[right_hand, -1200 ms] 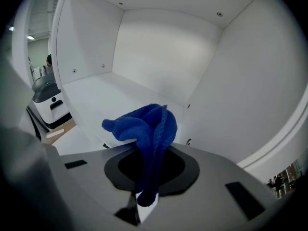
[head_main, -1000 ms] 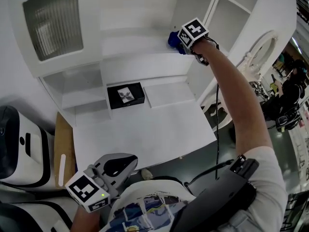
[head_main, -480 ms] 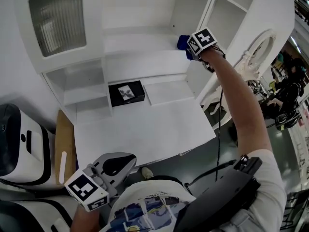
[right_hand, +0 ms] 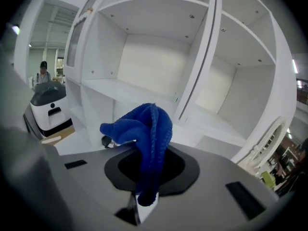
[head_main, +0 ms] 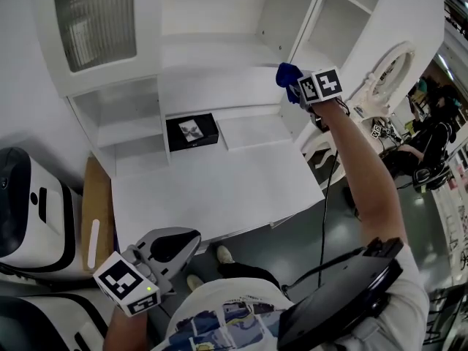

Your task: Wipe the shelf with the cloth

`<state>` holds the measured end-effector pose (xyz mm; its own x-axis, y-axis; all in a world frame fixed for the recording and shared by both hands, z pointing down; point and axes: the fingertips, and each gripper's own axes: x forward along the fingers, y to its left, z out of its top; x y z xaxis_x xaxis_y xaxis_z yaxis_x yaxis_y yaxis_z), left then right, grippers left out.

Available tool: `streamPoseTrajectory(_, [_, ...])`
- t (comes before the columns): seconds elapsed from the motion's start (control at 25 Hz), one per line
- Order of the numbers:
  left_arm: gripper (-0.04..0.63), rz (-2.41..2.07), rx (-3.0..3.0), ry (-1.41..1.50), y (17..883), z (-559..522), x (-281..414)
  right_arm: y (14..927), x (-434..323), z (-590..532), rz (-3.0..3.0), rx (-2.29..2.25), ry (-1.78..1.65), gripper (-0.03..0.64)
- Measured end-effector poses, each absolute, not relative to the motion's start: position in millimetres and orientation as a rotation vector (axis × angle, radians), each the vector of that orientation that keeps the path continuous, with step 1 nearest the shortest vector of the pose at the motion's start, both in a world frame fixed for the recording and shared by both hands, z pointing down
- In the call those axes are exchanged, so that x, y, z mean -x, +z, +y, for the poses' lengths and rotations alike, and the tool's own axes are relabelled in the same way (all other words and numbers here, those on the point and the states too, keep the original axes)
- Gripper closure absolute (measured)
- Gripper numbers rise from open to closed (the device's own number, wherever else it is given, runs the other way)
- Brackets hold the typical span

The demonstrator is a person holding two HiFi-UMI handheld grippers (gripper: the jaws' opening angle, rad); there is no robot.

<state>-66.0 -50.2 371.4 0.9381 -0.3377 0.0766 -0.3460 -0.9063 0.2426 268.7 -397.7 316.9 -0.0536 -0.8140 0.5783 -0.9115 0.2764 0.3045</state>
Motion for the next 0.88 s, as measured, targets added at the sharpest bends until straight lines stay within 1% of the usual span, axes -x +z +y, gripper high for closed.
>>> streamPoseTrajectory(0.16, [0.583,-0.551,-2.838,0.059,374,-44,67,341,-254,-344,-2.013,-1.555,0.214,0.551])
streamPoseTrajectory(0.32, [0.583,-0.643,-2.852,0.131,380,-36,65,370,-230,-282,-2.151,-1.507,0.226,0.551])
streamPoseTrajectory(0.6, [0.583,-0.738,-2.773,0.113,396,-13,40,469,-186,-144,-2.321,-1.307,0.398,0.551])
streamPoseTrajectory(0.72, [0.583,-0.766,-2.749,0.118,409,6,22,499,-183,-90,-2.371,-1.260,0.462,0.551])
streamPoseTrajectory(0.88, [0.583,-0.810,-2.740,0.207,433,40,0,530,-188,-30,-2.400,-1.217,0.539,0.551])
